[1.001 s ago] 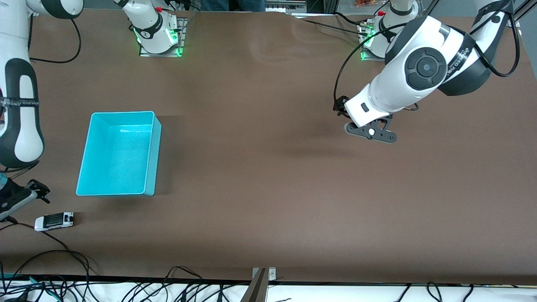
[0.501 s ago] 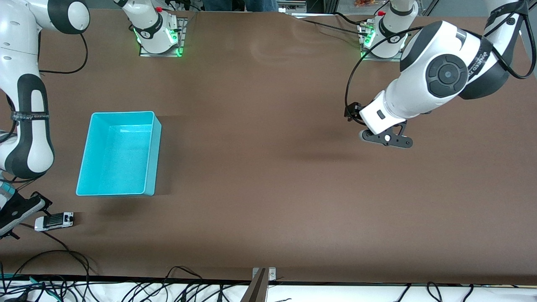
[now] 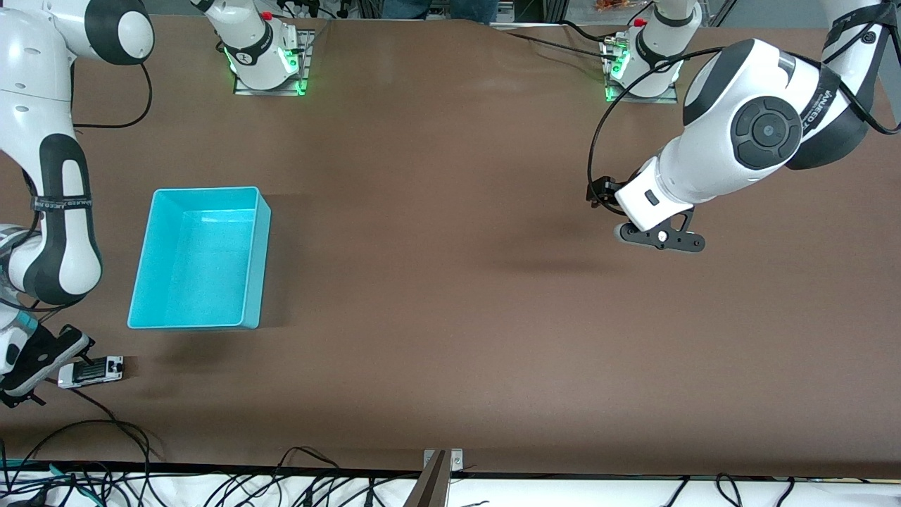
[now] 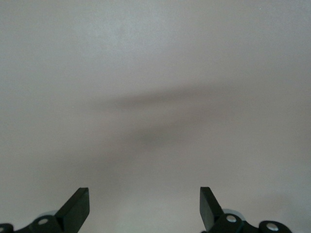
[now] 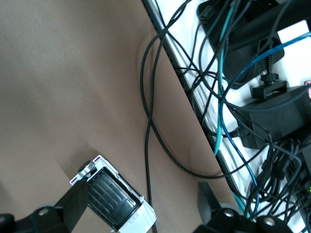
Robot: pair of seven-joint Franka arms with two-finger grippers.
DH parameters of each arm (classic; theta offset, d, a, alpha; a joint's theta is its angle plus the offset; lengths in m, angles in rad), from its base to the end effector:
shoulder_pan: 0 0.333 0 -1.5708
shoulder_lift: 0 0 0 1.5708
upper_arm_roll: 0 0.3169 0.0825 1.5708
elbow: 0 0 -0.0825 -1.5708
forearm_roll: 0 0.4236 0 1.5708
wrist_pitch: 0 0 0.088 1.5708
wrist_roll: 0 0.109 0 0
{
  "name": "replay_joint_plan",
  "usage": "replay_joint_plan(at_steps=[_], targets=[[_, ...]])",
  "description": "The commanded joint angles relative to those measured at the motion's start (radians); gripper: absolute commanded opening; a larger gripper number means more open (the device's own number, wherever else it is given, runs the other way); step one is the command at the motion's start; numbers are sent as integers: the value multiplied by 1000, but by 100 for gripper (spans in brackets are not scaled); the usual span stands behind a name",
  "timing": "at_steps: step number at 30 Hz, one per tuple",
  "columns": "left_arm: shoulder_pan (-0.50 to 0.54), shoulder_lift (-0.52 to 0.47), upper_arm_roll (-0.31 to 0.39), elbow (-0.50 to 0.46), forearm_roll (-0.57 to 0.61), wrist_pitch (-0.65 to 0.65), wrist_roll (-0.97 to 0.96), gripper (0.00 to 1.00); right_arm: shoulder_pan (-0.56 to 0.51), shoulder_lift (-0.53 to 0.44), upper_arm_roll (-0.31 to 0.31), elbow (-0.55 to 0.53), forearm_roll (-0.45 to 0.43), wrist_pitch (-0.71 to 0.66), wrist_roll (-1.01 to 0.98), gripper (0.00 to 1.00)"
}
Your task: Wind and store white jeep toy
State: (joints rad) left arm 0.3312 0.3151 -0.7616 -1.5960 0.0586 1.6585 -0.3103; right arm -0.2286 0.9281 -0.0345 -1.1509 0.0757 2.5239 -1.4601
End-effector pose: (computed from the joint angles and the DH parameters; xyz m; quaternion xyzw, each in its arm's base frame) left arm 0.6134 -0.2244 0.4681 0.9915 -0.0612 -0.1056 0.0442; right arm 0.8131 -0.2097 0.2626 0.8143 0.5366 0.1561 0.1570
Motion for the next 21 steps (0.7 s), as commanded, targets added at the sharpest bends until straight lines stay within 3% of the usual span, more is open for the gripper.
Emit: replay_joint_plan(at_steps=[1,21], targets=[[12,9,-5,13,24,-5,20,100,-18,32,22,51,23,-4,-129,100],[29,-34,-5,14,24,-14,23,100,-18,74,34,50,24,-16,-428,100]])
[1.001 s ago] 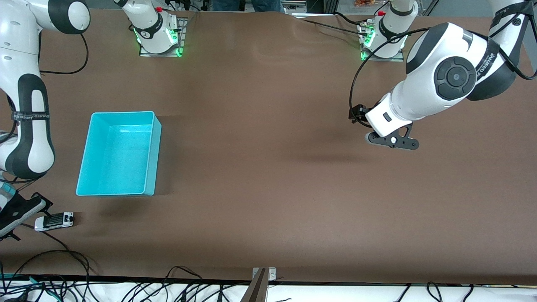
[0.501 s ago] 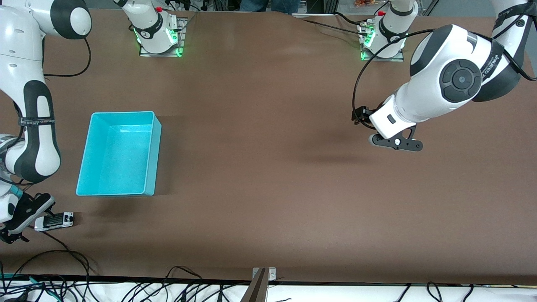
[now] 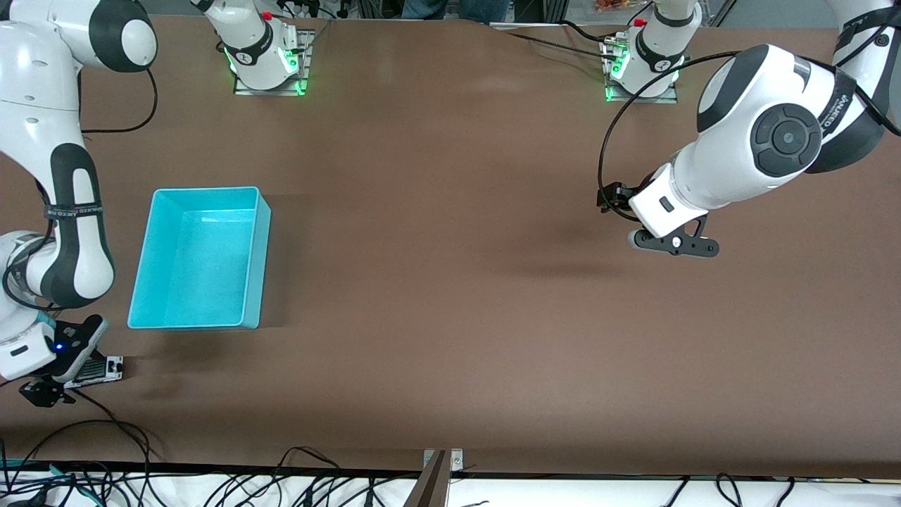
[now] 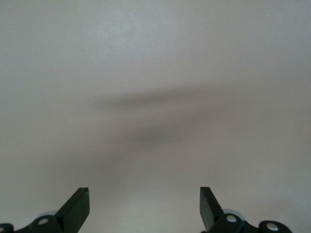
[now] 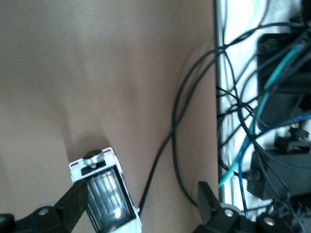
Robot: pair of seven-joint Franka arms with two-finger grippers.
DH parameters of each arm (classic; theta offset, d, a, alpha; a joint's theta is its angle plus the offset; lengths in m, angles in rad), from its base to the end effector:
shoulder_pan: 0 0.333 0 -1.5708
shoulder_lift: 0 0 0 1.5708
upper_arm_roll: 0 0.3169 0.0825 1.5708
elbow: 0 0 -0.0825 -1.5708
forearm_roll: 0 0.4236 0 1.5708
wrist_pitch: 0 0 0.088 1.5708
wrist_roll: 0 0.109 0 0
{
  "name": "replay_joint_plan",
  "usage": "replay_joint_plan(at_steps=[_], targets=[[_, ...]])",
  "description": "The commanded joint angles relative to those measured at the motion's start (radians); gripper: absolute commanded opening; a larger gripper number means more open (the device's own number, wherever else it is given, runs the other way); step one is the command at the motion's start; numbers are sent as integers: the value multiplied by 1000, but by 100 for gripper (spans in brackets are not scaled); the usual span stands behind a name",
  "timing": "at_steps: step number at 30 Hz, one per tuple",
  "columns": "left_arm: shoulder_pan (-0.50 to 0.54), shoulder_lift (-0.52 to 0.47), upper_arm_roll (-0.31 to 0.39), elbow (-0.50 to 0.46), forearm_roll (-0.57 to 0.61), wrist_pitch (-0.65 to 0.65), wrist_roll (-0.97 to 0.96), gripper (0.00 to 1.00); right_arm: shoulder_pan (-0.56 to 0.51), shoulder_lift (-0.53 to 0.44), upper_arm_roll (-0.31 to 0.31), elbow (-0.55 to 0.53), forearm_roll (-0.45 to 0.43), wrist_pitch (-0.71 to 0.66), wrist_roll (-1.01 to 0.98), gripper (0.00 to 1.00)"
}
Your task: Wind and store white jeep toy
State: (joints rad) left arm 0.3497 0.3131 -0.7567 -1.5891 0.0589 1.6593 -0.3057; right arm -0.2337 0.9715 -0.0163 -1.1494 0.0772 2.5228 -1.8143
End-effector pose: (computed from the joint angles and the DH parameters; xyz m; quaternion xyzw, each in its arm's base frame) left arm 0.6196 -0.2101 0.4719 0.9925 -0.0514 -0.1007 0.0458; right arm 0.8110 -0.2031 0.2267 0.7099 0.6750 0.1215 0.1599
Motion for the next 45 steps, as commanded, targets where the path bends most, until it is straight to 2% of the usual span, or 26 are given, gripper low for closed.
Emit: replay_joint_plan(at_steps=[1,8,15,18,25,32,38,42,45], targets=[[11,-35,-10,8,24,-19,19,100,-13,32,16,48,22,-15,-76,100],[20,-61,-9,9,22,-39,17,100,-13,39,16,50,21,-13,-166,100],[31,-72,16,64,12,-70,16,100,-36,38,15,50,21,-32,-226,100],[5,-111,71,61,7,-73,28,100,-41,39,15,50,21,-38,-264,100],[-104,-147,230,41,9,-72,237,100,-49,44,12,50,13,-55,-303,100],[-310,-227,490,2,2,-70,280,100,-53,67,10,51,13,-56,-319,100],[-351,-281,615,-37,-65,-59,436,100,-56,72,10,51,13,-55,-324,100],[-422,-338,715,-77,-65,-53,488,100,-56,72,10,53,12,-55,-324,100],[-431,-365,729,-80,-64,-67,476,100,-56,75,10,53,12,-50,-324,100]])
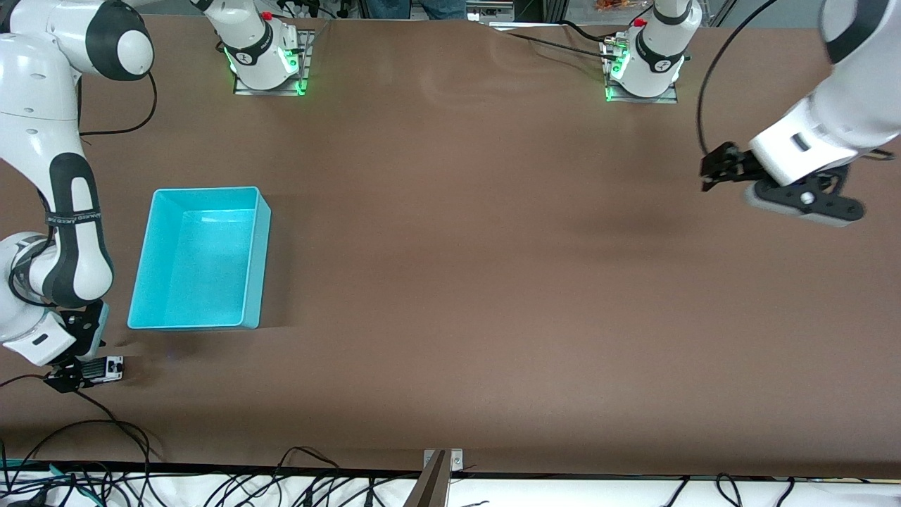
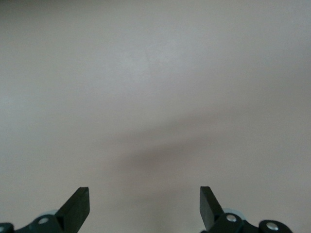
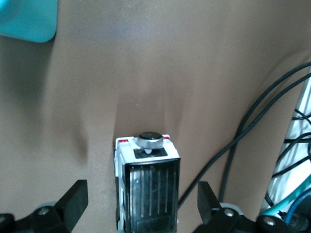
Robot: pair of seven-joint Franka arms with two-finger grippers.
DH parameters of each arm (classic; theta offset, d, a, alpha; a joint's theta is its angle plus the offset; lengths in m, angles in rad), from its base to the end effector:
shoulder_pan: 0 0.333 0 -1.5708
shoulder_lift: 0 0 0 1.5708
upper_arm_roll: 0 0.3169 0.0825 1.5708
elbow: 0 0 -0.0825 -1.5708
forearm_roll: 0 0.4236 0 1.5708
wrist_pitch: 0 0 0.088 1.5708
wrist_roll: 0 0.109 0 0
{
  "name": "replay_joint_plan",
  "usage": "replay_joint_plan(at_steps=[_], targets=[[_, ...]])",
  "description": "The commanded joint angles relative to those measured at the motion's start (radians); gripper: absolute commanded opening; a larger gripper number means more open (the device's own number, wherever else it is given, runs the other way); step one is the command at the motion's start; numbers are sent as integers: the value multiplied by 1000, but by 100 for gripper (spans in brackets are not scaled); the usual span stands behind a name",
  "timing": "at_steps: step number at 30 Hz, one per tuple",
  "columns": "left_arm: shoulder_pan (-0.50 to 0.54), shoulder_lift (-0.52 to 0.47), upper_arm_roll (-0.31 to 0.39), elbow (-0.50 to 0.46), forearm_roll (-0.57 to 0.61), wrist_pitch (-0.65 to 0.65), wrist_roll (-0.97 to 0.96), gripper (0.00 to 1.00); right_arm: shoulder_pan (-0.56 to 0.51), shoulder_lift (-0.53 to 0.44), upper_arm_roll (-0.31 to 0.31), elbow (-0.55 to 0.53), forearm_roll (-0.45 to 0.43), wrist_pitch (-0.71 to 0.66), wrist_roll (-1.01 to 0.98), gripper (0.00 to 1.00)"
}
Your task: Wind and store white jeep toy
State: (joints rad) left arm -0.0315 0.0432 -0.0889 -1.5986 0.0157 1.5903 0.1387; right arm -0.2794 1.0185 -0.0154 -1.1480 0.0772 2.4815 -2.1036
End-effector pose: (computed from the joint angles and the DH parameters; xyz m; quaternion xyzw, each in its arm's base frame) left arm 0.6027 -0.0702 0.5850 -0.9912 0.1295 0.0257 0.0057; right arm 0.7929 -0.2367 0.1833 0.6273 0.7625 0.0777 0.1381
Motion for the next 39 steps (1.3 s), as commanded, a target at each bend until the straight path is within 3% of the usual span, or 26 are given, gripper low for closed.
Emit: replay_joint_plan(at_steps=[1,7,10,16,20,27,39], targets=[[-48,-100,61,-67,-19,-15,32,100,-11,32,9,51,12,-9,-35,100],[-42,-83,61,-17,-20,-92,25,100,-15,66,9,74,12,2,-36,100],[-44,-83,58,-17,-20,-93,25,100,-15,68,9,85,12,-1,-44,82],[-42,-69,61,-12,-23,-93,30,100,-15,68,9,94,12,4,-85,25],[-31,-52,64,-12,-22,-90,27,100,-12,63,9,93,12,2,-87,2],[-16,-32,60,16,-8,-93,30,100,-7,35,17,93,16,-32,-76,0],[-8,-19,60,22,-6,-108,33,100,2,-106,14,94,18,-282,28,0]])
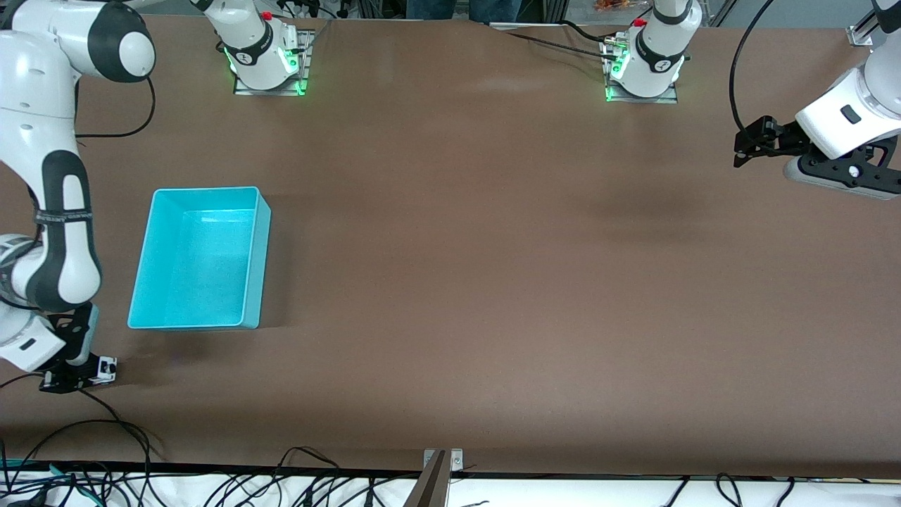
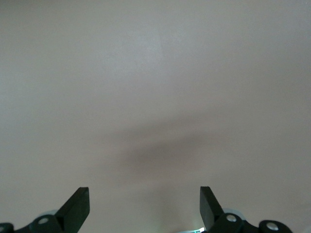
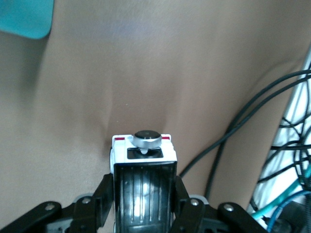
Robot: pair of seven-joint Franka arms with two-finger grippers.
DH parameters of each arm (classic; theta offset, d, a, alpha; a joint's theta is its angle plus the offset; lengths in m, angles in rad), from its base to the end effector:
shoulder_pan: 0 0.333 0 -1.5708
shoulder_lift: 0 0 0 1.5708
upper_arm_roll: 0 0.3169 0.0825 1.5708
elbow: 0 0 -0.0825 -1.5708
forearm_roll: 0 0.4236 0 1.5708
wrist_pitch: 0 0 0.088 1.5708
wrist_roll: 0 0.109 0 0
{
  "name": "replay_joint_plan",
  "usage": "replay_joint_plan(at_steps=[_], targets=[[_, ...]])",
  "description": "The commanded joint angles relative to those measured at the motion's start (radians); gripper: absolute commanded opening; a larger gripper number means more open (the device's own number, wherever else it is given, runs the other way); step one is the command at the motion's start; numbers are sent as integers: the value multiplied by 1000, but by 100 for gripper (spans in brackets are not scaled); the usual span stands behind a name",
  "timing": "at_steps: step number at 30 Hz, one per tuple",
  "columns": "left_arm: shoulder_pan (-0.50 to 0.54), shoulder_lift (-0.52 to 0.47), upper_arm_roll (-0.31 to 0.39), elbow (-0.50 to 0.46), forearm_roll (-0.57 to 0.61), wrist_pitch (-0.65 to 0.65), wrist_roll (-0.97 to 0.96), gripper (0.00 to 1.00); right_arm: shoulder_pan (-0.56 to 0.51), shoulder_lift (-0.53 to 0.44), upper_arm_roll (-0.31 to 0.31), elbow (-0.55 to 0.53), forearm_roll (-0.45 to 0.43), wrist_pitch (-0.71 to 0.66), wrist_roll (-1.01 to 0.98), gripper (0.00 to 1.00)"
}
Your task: Wind and store white jeep toy
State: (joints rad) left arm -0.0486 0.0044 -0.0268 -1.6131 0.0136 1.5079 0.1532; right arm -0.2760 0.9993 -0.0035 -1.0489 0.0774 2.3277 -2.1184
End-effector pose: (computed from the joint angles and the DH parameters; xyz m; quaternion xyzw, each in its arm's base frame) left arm 0.5849 -0.0426 0.5942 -0.9920 0.1138 0.0550 0.0046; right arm 0.8081 -0.2293 0.2332 0.6169 0.7740 0.0787 0.1187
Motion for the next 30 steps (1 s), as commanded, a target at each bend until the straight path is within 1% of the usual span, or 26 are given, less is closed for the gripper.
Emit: replay_joint_plan(at_steps=[1,10,17,23,26,30], targets=[[10,20,-1,38,-4,-26,19,100,0,-106,0,-6,15,-155,60,0],[12,19,2,38,-4,-28,19,100,3,-251,-4,-6,2,-415,254,0],[15,19,2,38,-4,-29,19,100,40,-352,2,-13,-79,-576,494,0],[18,19,2,38,-4,-29,19,100,92,-424,2,-26,-88,-750,662,0],[30,19,2,38,-4,-29,20,100,113,-479,4,-78,-90,-800,782,0],[33,17,2,41,-3,-29,20,100,136,-580,5,-209,-85,-794,857,0]])
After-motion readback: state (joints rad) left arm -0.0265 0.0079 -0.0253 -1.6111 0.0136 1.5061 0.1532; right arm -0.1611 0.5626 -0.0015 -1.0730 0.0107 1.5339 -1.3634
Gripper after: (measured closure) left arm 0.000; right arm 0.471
